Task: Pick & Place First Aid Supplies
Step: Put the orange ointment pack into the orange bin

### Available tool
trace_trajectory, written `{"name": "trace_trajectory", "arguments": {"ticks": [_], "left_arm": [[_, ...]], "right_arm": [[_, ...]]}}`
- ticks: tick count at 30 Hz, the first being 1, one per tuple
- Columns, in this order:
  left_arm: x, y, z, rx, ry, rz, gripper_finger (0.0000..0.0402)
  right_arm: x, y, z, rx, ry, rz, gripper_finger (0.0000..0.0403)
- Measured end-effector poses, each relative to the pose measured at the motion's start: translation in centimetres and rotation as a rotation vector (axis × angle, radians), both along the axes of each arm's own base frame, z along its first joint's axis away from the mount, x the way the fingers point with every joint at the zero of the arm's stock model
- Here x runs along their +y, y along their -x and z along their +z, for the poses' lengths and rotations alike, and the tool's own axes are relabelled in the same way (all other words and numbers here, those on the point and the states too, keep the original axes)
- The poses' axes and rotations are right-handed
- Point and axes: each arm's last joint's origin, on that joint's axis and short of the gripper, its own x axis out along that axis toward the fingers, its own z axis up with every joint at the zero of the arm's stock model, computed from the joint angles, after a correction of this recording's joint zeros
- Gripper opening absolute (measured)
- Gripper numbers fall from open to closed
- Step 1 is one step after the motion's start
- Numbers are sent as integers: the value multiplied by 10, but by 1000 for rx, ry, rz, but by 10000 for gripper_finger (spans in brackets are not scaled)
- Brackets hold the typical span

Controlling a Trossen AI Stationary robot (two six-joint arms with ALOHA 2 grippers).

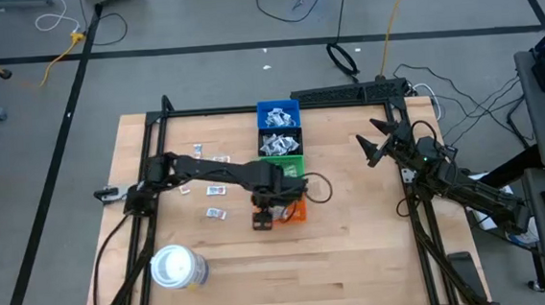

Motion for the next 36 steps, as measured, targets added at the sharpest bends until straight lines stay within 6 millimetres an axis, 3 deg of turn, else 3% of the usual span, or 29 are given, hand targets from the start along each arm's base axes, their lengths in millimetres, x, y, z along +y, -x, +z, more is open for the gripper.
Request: {"name": "trace_trajectory", "arguments": {"ticks": [7, 19, 23, 36], "left_arm": [[-5, 50, -3, -24, 6, -119, 277], [3, 131, -3, -64, -18, -148, 313], [4, 143, -11, -50, -26, -135, 321], [-3, 156, -64, -136, -42, -20, 322]], "right_arm": [[0, 0, 0, 1, -1, 0, 393], [0, 0, 0, 0, 0, 0, 393], [0, 0, 0, 1, 0, 0, 393], [0, 0, 0, 1, 0, 0, 393]]}}
